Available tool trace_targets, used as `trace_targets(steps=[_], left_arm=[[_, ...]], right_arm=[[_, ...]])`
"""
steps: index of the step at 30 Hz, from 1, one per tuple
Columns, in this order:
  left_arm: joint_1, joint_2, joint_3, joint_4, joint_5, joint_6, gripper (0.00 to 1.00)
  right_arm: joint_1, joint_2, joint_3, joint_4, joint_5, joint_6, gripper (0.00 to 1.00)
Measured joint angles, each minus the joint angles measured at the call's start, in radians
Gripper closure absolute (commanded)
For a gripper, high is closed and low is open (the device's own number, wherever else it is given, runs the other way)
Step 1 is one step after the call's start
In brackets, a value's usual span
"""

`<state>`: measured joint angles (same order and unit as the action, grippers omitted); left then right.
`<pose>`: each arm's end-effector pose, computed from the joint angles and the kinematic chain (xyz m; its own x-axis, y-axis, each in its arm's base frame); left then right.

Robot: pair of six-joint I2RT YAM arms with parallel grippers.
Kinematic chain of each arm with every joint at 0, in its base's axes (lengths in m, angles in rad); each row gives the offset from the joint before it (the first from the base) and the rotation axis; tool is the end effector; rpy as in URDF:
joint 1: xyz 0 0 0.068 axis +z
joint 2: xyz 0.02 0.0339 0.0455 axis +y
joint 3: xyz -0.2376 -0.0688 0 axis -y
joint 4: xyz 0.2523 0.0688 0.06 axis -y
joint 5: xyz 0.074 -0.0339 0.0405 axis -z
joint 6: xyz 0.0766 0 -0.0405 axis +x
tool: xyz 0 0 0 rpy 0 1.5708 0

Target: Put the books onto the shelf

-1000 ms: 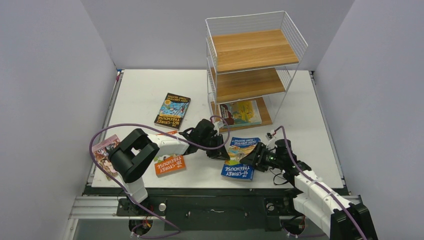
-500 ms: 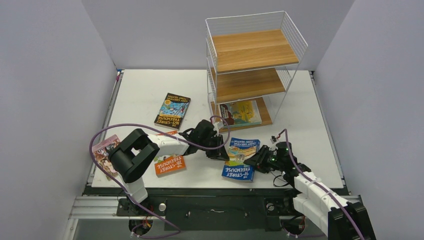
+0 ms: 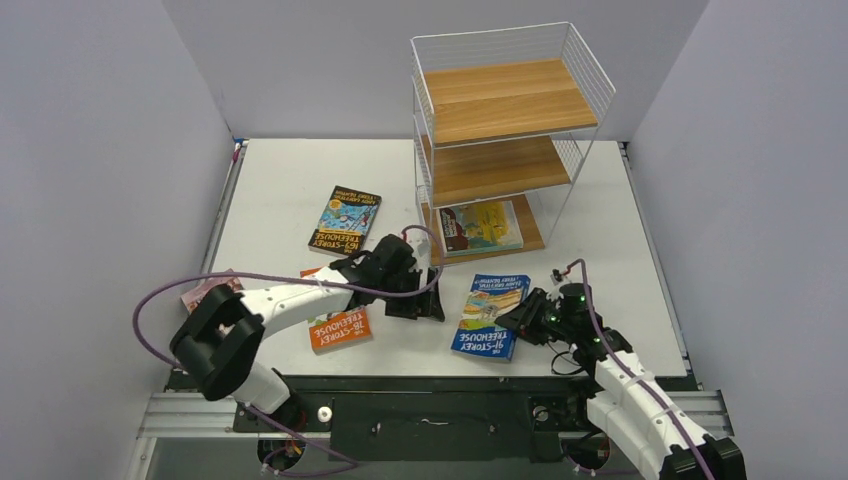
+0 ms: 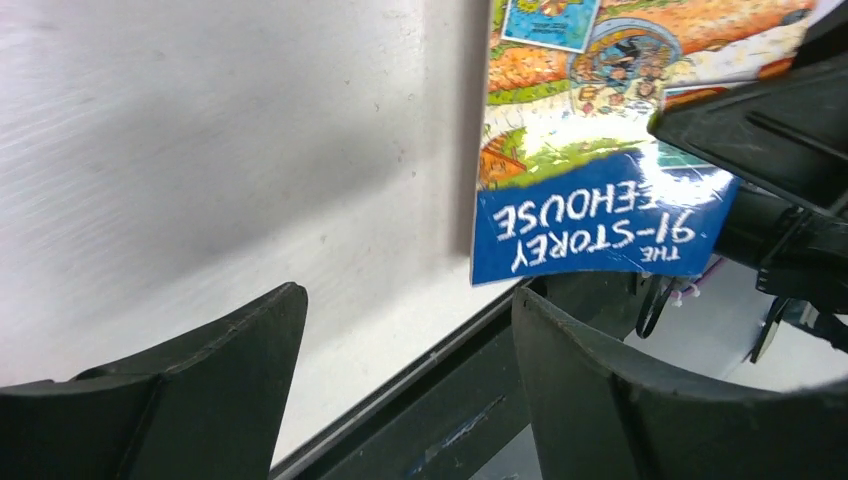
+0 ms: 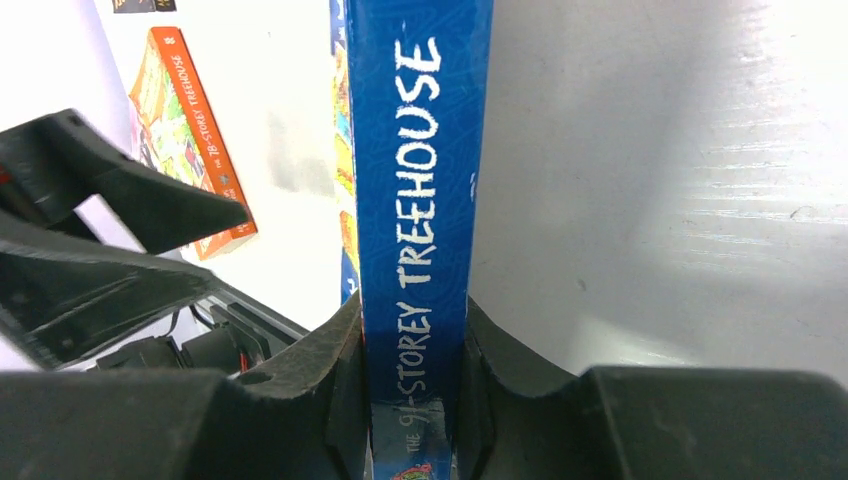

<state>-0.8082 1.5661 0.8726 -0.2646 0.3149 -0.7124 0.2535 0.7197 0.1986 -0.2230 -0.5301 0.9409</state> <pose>0.2147 -0.2591 0.1158 -0.9575 0.1025 -0.2696 0.2440 0.7863 -0.5677 0.1772 0.0859 0.1017 -0.8521 0.4995 -0.1566 0.1903 0.5743 0.7962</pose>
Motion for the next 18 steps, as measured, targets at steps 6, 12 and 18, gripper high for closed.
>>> trace_targets(steps=[6, 12, 18], left_arm=[[0.095, -0.268, -0.028, -0.081, -0.051, 0.04, 0.26], [0.273, -0.507, -0.095, -0.102, -0.08, 0.046, 0.22], [0.379, -0.587, -0.111, -0.136, -0.107, 0.045, 0.21]], right_arm=[[-0.005, -0.011, 0.066, -0.047, 0.003, -0.023, 1.0], [-0.005, -0.062, 0.095, -0.013, 0.003, 0.02, 1.0], [-0.005, -0.062, 0.113, 0.061, 0.083, 0.135, 1.0]])
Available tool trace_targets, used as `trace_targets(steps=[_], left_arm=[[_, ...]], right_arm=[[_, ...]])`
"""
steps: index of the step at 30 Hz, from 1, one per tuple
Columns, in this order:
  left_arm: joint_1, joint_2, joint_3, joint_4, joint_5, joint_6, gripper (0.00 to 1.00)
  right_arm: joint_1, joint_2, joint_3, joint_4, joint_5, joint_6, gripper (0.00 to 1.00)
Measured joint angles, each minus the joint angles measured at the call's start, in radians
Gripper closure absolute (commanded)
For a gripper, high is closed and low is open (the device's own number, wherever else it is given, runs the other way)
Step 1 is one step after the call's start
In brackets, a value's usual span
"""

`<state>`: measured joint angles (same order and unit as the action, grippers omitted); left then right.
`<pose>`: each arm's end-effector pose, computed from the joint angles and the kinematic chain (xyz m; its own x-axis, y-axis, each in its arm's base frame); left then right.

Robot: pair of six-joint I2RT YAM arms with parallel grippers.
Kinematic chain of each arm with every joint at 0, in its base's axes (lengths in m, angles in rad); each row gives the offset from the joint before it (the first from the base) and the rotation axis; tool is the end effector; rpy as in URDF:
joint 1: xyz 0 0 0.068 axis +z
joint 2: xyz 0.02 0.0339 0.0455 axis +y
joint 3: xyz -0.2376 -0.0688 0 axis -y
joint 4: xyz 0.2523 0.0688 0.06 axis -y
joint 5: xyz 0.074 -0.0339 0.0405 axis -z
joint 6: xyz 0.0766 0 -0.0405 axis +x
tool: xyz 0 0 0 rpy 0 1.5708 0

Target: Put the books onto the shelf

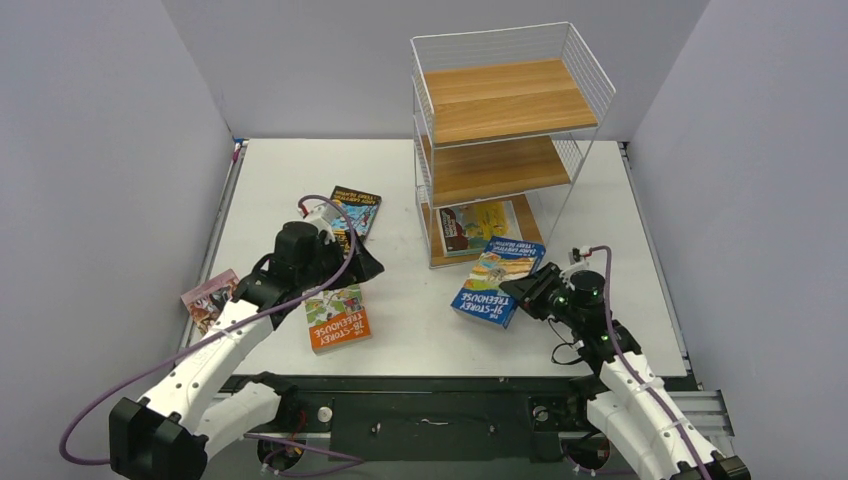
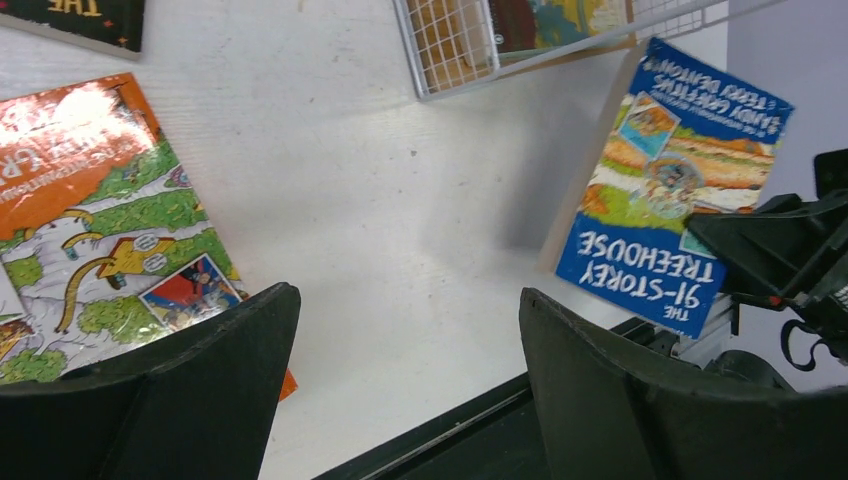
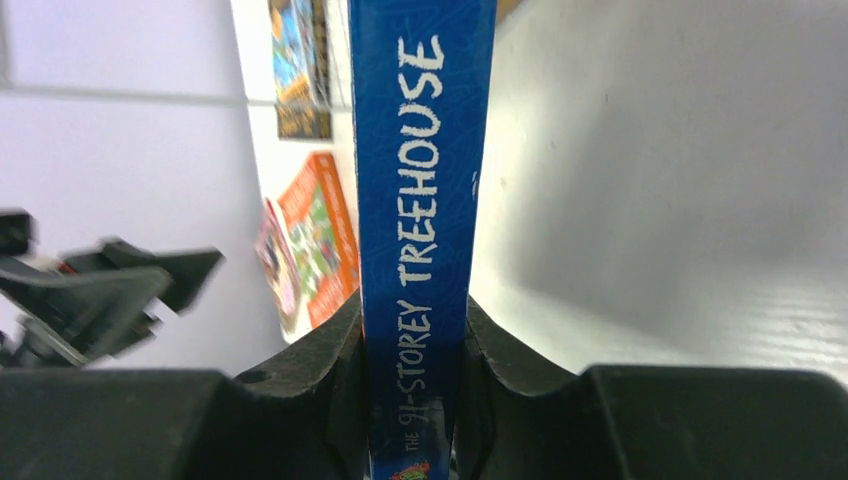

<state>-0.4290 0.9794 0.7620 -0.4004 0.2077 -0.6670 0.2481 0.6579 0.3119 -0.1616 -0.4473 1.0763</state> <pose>0.2374 -0.1259 0.2286 -0.7602 -0.3179 -0.5666 0.1140 0.7932 -0.5981 0.2000 0.0848 0.1601 -0.7410 0.6310 -0.2297 0.1358 0.4758 0.8690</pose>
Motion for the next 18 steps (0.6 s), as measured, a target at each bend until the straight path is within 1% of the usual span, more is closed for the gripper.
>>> trace_targets(steps=[2, 5, 8, 11, 14, 18], left_arm=[[0.013, -0.006, -0.006, -0.014, -0.01, 0.0, 0.22], [0.019, -0.018, -0.02, -0.05, -0.031, 0.0, 0.22], [0.02, -0.027, -0.021, -0.078, -0.053, 0.001, 0.22], [0.02, -0.037, -0.023, -0.082, -0.072, 0.002, 0.22], [0.023, -0.039, -0.032, -0.082, -0.078, 0.002, 0.22], [0.027, -0.038, -0.037, -0.083, -0.081, 0.002, 0.22]], right_arm=[[0.0, -0.001, 0.0, 0.042, 0.044, 0.05, 1.0], [0.01, -0.014, 0.0, 0.116, 0.153, 0.148, 1.0], [0.034, -0.025, 0.008, 0.134, 0.267, 0.194, 1.0], [0.091, -0.015, 0.033, 0.134, 0.401, 0.224, 1.0], [0.135, 0.04, 0.074, 0.146, 0.501, 0.256, 1.0], [0.17, 0.189, 0.139, 0.208, 0.584, 0.302, 1.0]])
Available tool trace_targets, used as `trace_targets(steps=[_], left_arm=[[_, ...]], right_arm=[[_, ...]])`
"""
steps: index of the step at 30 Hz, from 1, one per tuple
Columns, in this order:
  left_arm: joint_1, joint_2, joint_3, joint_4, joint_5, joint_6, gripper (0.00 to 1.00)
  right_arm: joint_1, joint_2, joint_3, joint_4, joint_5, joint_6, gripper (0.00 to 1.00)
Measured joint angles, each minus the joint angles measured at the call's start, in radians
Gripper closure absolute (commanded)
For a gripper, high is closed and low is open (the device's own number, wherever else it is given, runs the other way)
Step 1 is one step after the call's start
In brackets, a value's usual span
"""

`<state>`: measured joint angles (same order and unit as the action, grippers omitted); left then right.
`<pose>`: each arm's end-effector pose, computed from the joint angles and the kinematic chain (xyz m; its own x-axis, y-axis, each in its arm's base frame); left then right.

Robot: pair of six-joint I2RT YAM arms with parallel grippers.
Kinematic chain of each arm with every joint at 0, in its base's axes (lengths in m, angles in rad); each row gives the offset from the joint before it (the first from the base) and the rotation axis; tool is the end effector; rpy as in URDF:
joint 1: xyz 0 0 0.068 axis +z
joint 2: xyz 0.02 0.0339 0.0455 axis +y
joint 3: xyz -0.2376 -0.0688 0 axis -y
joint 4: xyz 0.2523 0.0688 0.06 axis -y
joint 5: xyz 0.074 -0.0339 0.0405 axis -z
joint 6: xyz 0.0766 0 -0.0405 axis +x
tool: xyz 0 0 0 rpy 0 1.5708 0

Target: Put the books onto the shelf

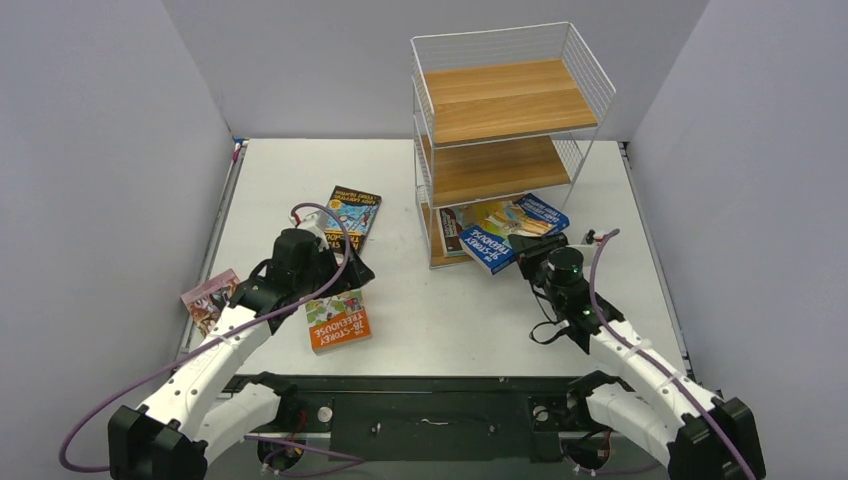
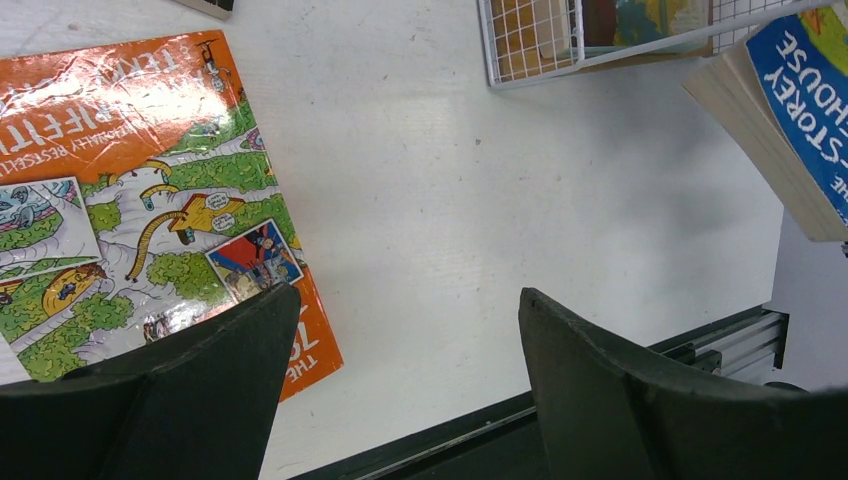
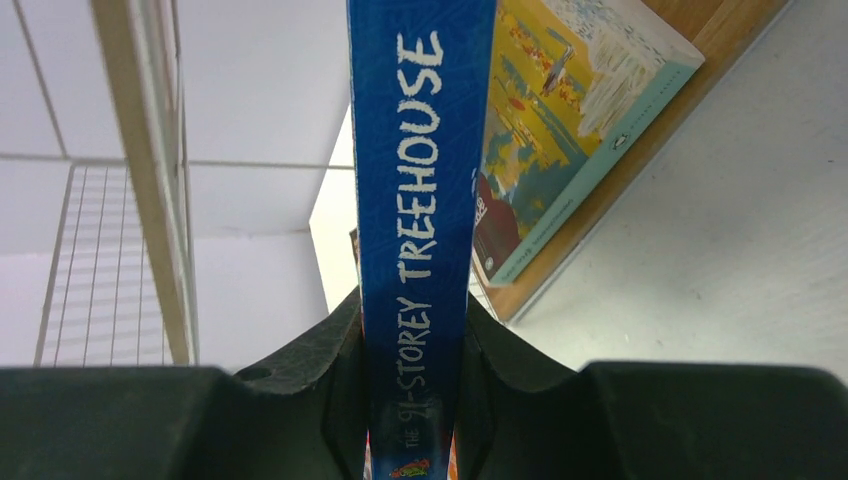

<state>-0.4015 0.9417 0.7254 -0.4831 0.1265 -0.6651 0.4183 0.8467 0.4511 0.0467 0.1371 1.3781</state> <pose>0.2303 -0.1083 0.2135 -0.7604 -0.3423 -0.5520 0.0093 0.8441 -0.5362 0.2413 0.0958 0.1984 -0.3396 0.9131 -0.2258 0.2520 0.3196 0.9134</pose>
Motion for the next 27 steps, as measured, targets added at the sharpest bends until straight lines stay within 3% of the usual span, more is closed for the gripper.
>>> trace_targets(steps=[12, 23, 25, 27], left_arm=[[0.023, -0.109, 0.0, -0.048, -0.056, 0.018, 0.22], [0.044, -0.161, 0.0, -0.107, -0.085, 0.034, 0.22], [0.046, -0.171, -0.001, -0.117, -0.09, 0.04, 0.22], [0.048, -0.179, -0.001, -0.126, -0.093, 0.043, 0.22]], right_arm=[[0.094, 0.409, 0.18, 0.163, 0.213, 0.101, 1.0], [0.141, 0.655, 0.286, 0.259, 0.346, 0.179, 1.0], [0.146, 0.693, 0.286, 0.258, 0.348, 0.208, 0.96], [0.146, 0.724, 0.286, 0.246, 0.348, 0.23, 0.84]])
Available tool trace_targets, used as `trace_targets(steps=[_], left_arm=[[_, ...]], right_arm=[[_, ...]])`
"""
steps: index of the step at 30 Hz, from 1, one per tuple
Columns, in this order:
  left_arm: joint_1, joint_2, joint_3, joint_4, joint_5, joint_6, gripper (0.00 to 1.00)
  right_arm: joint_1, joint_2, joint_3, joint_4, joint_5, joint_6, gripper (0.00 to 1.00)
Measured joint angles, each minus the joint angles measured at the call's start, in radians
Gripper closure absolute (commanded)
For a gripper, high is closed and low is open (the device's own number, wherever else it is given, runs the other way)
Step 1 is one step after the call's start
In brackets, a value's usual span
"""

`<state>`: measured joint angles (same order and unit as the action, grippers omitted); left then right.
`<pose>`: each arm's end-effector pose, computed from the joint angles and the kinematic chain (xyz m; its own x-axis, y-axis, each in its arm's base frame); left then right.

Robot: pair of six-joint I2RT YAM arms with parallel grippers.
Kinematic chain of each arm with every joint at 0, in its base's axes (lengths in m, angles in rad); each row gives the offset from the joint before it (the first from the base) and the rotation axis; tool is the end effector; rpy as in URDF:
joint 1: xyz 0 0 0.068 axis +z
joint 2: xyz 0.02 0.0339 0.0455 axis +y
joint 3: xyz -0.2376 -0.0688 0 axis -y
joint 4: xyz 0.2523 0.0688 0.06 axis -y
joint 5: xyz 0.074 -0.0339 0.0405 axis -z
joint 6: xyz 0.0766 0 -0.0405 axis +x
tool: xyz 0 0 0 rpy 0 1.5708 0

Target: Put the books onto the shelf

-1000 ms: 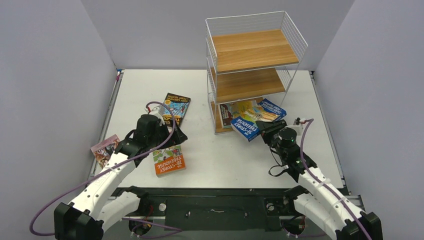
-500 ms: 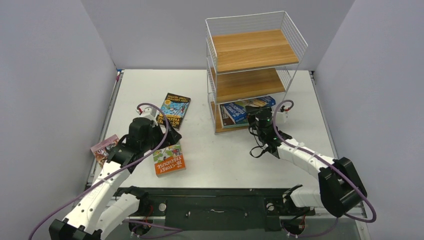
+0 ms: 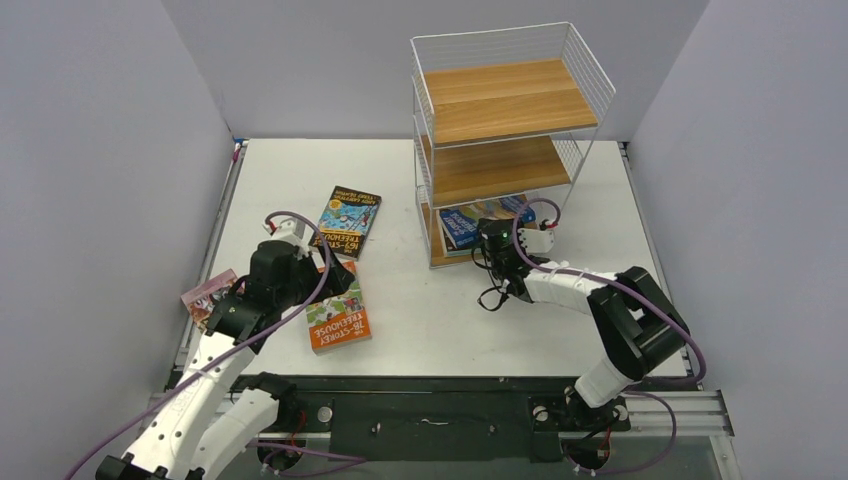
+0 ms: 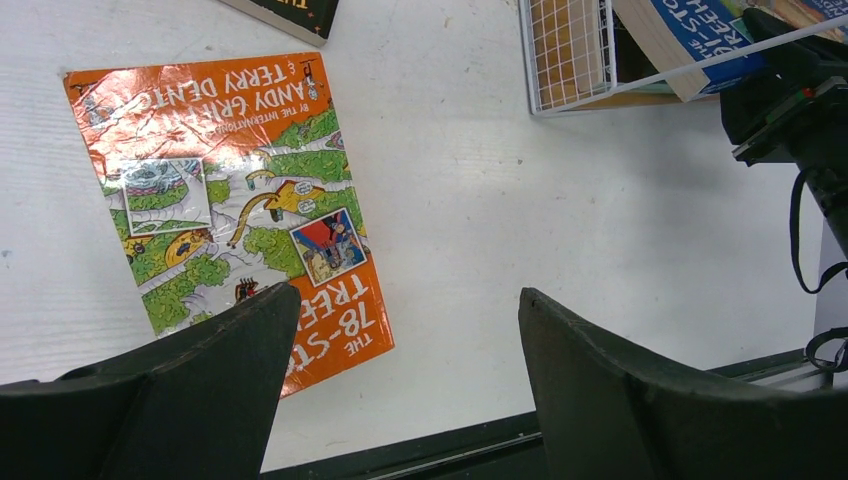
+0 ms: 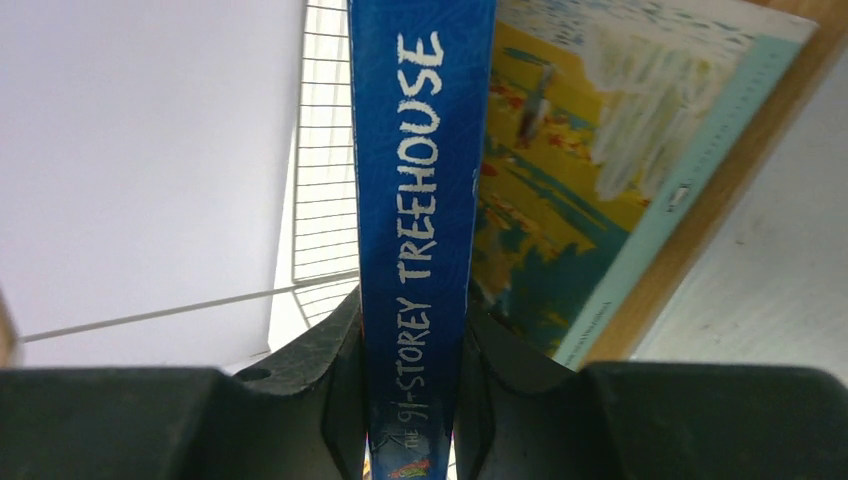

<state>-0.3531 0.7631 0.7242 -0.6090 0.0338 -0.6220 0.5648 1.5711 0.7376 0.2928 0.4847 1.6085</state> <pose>0.2081 -0.0795 0.2370 -0.6763 -0.3714 -0.6361 -0.0285 0.8762 -0.4812 0.3195 0.1602 0.1317 -0.1197 0.9709 -0.2073 0.4396 0.2391 0.8658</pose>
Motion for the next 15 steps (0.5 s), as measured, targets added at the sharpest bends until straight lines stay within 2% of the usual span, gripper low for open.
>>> trace_targets(steps=[3, 5, 7, 10, 11, 15], left_arm=[[0.002, -0.008, 0.0, -0.011, 0.0, 0.005, 0.22], [0.002, -0.01, 0.0, -0.017, 0.0, 0.006, 0.22], [0.002, -0.013, 0.0, -0.023, 0.0, 0.006, 0.22], [0.002, -0.013, 0.0, -0.025, 0.001, 0.006, 0.22], [0.002, -0.013, 0.0, -0.025, 0.002, 0.006, 0.22], [0.002, -0.013, 0.0, -0.025, 0.009, 0.009, 0.22]], right_arm=[[0.0, 0.024, 0.0, -0.021, 0.0, 0.027, 0.62], [0.0, 0.024, 0.001, -0.043, 0.001, 0.047, 0.51], [0.0, 0.024, 0.009, -0.075, 0.002, 0.058, 0.45], [0.0, 0.024, 0.023, -0.115, -0.004, 0.073, 0.41], [-0.001, 0.024, 0.027, -0.125, -0.014, 0.077, 0.35], [-0.01, 0.022, 0.027, -0.154, -0.068, 0.079, 0.31]])
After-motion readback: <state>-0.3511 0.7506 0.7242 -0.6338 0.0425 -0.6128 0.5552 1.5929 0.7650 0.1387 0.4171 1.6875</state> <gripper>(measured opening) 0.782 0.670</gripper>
